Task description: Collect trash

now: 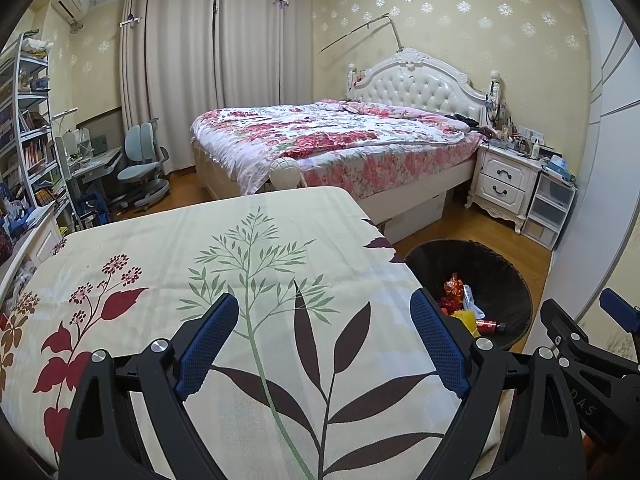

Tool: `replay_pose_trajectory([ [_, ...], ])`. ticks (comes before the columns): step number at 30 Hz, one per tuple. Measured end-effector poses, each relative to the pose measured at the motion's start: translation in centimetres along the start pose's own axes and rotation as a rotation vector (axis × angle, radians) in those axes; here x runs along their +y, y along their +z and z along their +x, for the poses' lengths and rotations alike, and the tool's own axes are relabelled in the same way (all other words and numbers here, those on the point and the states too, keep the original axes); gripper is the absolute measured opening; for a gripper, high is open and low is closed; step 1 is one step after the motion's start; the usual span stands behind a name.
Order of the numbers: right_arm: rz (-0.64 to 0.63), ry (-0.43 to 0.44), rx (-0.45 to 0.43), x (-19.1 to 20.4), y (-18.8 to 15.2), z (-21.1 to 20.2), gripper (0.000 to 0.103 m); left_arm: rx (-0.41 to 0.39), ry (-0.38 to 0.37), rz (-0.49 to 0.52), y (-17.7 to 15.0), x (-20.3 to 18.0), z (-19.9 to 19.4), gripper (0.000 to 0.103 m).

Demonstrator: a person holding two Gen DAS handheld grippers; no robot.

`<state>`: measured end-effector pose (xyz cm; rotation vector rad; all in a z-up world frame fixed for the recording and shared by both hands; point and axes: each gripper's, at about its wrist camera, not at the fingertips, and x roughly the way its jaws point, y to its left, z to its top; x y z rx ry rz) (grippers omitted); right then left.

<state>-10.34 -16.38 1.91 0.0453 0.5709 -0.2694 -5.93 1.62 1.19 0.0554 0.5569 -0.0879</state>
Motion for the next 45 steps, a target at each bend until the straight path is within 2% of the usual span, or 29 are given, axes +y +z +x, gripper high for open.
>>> replay_pose_trajectory([
  [25, -0.001, 0.0, 0.0, 0.1, -0.21, 0.04, 0.087, 0.009, -0.01, -0.009, -0.28, -0.01, 0.02, 0.087],
  [45, -0.001, 0.0, 0.001, 0.13, -0.23, 0.06, 0.087, -0.016, 0.007, -0.002, -0.26, -0.35, -0.17, 0.087],
])
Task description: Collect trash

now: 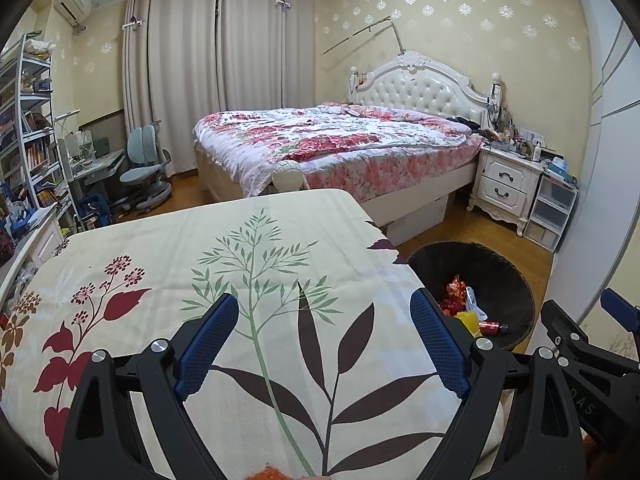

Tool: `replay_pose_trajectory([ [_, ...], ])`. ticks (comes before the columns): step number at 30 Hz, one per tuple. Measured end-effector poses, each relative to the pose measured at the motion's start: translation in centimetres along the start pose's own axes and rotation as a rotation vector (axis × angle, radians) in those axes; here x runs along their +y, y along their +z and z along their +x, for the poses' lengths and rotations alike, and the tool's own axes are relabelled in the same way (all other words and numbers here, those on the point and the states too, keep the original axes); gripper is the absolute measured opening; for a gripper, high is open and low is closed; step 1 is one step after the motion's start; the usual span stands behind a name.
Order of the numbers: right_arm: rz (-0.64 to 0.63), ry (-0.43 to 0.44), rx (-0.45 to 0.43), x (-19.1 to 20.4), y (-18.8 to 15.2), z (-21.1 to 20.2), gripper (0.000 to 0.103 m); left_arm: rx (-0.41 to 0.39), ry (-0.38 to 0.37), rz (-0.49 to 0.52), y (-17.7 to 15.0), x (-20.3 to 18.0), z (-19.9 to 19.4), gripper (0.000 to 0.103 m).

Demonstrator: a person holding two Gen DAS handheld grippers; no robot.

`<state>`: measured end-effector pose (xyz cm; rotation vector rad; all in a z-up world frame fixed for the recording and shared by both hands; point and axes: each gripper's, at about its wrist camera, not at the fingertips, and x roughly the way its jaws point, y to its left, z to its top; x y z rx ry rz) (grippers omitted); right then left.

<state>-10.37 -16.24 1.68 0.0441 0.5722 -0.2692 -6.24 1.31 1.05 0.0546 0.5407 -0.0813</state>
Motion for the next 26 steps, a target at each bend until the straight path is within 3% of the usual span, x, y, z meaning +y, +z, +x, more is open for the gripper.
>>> replay_pose_trajectory([
  [16, -0.015, 0.009, 0.007, 0.4, -0.6, 0.2, 0.087, -0.007, 0.006, -0.005, 0.3, 0.0, -0.1, 0.087],
  [26, -0.067, 0.103, 0.026, 4.5, 0.2, 1.3, 0.087, 0.066, 0.101, -0.059, 0.2, 5.2, 2.7, 0.087],
])
